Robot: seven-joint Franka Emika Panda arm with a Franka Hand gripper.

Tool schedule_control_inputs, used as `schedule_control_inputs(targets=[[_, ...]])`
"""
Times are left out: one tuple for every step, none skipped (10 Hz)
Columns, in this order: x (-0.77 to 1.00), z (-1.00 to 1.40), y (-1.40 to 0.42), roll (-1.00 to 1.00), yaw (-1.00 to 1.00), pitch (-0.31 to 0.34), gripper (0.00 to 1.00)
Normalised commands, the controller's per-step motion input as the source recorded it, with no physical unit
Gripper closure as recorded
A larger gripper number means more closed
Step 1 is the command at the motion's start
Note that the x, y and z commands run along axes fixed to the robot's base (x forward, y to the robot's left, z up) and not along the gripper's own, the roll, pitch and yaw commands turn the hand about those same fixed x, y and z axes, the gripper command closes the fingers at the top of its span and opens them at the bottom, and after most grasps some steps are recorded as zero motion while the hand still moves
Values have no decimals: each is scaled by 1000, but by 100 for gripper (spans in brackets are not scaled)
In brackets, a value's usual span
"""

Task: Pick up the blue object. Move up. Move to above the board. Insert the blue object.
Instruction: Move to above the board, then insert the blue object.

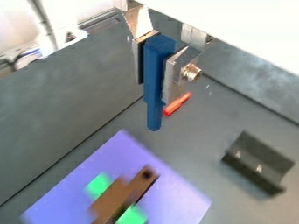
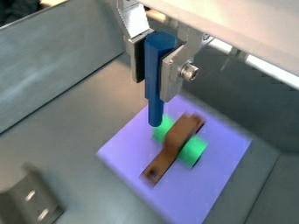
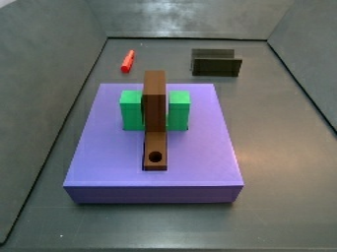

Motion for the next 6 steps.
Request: schedule_control_inputs(targets=[[103, 82, -466, 15, 9, 156, 100], [0, -57, 0, 0, 0, -3, 100], [20, 0, -3, 0, 0, 0, 100], [-31, -394, -383, -9, 0, -90, 100], [0, -549, -629, -41, 129, -109, 100], [0, -609, -654, -27, 134, -114, 100]])
